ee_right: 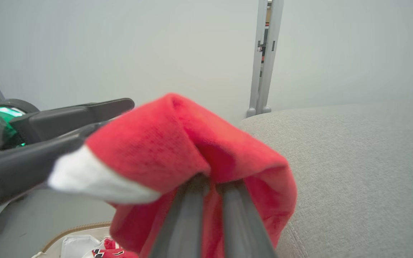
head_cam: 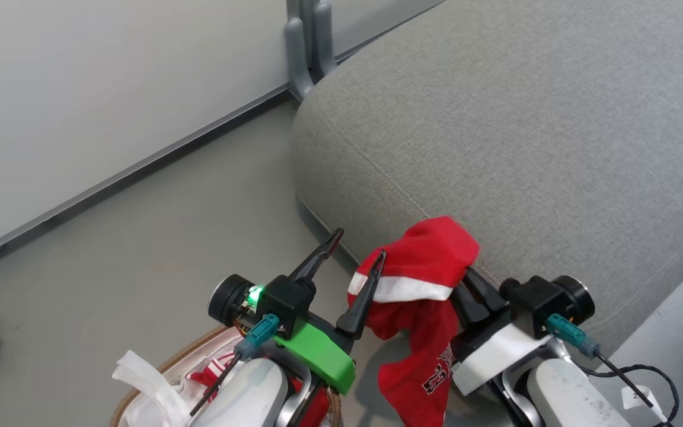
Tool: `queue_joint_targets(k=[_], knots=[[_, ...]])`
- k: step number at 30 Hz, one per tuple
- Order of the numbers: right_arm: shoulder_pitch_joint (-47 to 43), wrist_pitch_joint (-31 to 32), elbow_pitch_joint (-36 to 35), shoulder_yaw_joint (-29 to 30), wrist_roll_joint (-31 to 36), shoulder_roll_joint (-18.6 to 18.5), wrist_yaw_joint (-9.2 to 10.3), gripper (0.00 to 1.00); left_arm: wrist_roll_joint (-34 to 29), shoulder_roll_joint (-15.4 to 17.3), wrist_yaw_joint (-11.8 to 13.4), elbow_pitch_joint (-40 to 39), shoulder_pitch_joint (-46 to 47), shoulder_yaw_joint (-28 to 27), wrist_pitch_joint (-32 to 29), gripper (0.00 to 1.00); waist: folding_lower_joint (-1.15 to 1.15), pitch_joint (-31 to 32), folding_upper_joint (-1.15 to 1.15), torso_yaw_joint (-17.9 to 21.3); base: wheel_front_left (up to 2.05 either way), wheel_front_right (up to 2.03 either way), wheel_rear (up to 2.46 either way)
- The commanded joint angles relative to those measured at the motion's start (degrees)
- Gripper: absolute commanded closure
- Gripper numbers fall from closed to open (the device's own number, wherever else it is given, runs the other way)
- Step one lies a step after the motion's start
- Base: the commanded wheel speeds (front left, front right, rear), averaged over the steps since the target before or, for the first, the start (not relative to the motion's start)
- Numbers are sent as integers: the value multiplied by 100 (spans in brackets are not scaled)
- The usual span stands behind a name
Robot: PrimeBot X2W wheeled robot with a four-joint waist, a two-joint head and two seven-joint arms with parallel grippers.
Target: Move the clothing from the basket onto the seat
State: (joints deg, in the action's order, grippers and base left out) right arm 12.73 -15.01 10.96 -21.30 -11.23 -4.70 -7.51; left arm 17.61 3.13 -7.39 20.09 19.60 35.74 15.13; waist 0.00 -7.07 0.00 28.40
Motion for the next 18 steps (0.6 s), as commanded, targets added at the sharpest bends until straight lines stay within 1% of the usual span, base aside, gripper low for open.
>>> queue_joint_targets(k=[1,3,7,14,18], knots=[[8,-25,-65,61,68,-37,4,100,34,57,-15,20,104,23,3,0,0,-214,0,264,0,0,0],[129,-26,-135,193,116,-106,4,100,51,72,-15,35,148,77,3,0,0,-288,0,282,0,0,0],[526,-25,-249,347,239,-401,5,100,72,151,-15,63,233,160,3,0,0,-476,0,301,0,0,0],[1888,-25,-273,559,497,-1129,5,100,-3,387,-15,73,326,125,3,0,0,-953,0,307,0,0,0],[2678,-25,-110,819,614,-1571,6,100,-68,513,-15,49,449,179,3,0,0,-1319,0,145,0,0,0]])
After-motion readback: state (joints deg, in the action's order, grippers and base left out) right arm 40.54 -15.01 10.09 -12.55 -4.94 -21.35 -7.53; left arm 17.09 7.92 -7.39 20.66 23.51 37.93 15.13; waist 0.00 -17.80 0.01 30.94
